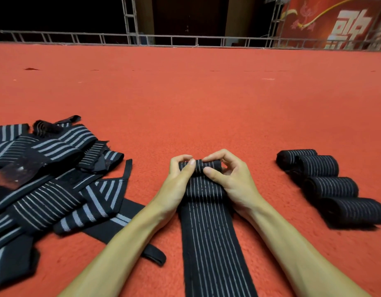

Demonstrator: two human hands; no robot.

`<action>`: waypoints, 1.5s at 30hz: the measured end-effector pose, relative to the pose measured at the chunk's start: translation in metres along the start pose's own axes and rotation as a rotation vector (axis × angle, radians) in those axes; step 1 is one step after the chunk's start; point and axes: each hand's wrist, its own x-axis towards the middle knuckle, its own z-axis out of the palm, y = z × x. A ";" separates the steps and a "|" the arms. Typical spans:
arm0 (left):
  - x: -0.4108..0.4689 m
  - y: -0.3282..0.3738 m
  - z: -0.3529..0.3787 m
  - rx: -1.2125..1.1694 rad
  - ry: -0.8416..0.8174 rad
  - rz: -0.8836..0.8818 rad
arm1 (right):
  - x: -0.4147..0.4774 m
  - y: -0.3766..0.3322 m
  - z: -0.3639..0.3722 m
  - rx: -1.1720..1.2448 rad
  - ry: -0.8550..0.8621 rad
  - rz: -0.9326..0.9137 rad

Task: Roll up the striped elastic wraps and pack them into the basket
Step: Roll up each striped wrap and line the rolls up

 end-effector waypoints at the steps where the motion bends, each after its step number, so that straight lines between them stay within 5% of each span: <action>1: 0.000 0.000 0.000 0.033 0.018 0.013 | 0.000 -0.001 0.000 0.004 -0.004 -0.006; 9: -0.001 0.002 -0.006 -0.054 0.039 0.122 | 0.001 -0.002 0.001 0.030 0.012 0.043; 19: -0.001 0.000 -0.007 0.003 -0.040 0.181 | 0.002 -0.001 0.009 -0.296 0.057 0.085; 35: -0.003 -0.006 -0.001 -0.003 -0.088 0.003 | -0.005 -0.008 0.009 -0.046 0.080 0.061; 45: -0.003 -0.005 -0.005 -0.034 -0.120 0.153 | 0.000 -0.005 0.013 -0.123 0.192 0.088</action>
